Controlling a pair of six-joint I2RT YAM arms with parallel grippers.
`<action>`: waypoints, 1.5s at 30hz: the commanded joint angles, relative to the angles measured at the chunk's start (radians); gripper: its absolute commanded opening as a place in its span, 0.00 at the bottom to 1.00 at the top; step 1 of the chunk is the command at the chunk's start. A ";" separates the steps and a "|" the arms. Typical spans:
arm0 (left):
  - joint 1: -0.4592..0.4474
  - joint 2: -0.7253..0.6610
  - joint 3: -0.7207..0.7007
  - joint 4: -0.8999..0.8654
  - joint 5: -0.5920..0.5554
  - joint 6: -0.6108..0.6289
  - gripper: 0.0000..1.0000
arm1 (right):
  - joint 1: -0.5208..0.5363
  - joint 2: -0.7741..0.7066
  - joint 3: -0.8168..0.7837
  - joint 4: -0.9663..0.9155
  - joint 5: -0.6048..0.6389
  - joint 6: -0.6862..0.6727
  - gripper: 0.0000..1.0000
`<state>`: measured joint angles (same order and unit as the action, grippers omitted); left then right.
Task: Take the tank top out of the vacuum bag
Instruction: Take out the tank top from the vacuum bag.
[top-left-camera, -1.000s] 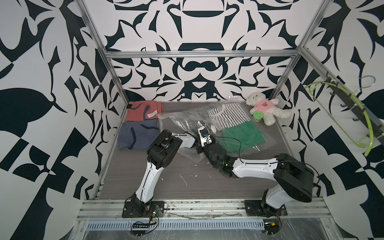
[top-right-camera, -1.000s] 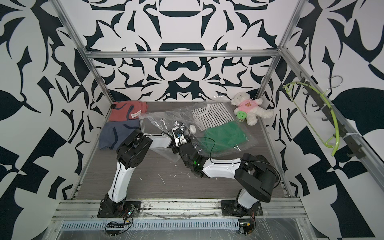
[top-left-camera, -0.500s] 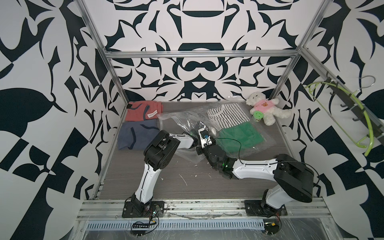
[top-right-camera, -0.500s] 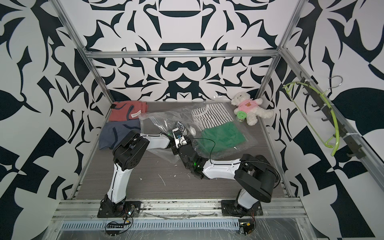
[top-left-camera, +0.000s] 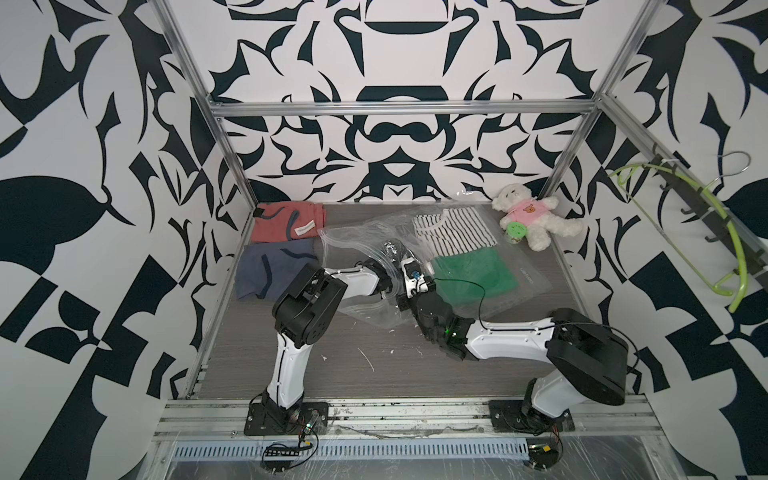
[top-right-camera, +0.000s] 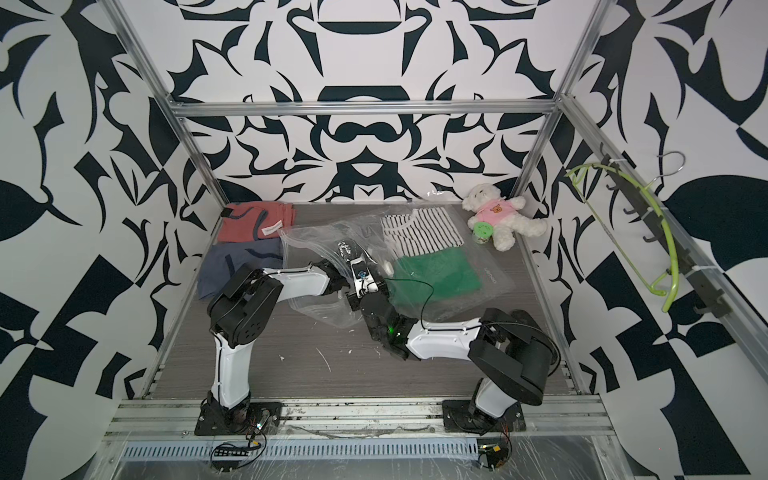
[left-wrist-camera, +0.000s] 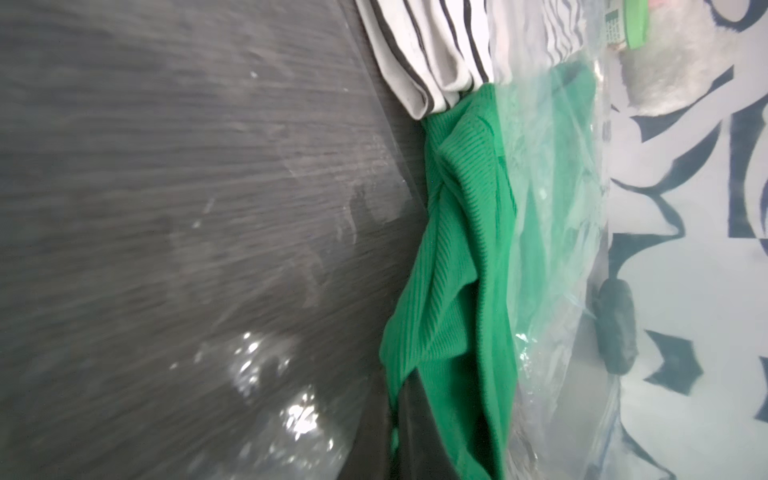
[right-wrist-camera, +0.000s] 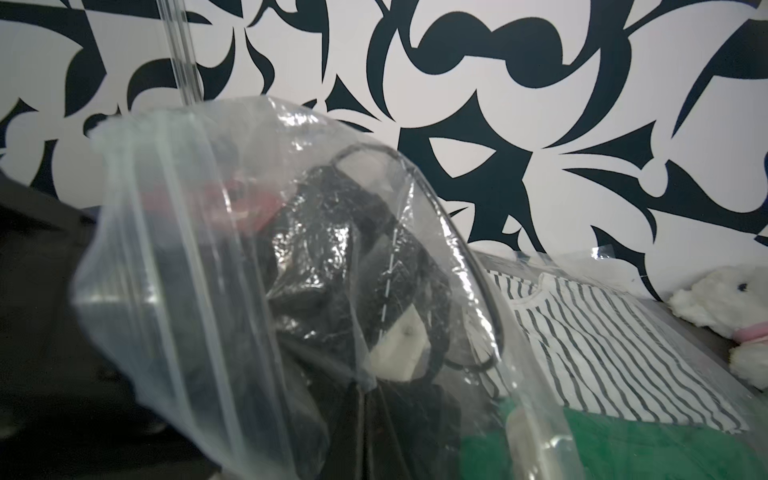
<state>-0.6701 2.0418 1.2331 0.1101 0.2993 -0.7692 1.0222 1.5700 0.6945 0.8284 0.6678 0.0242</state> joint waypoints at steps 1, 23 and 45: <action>0.010 -0.025 -0.003 -0.047 -0.023 0.016 0.00 | -0.004 -0.029 -0.012 -0.028 0.043 0.016 0.00; -0.033 0.075 0.070 -0.030 0.075 0.004 0.77 | -0.005 -0.036 -0.012 -0.038 0.024 0.019 0.00; -0.097 0.234 0.242 -0.255 -0.051 0.077 0.26 | -0.006 -0.038 -0.010 -0.046 0.016 0.025 0.00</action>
<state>-0.7475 2.2131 1.4757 0.0021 0.3046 -0.7193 1.0073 1.5566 0.6792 0.7673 0.7097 0.0360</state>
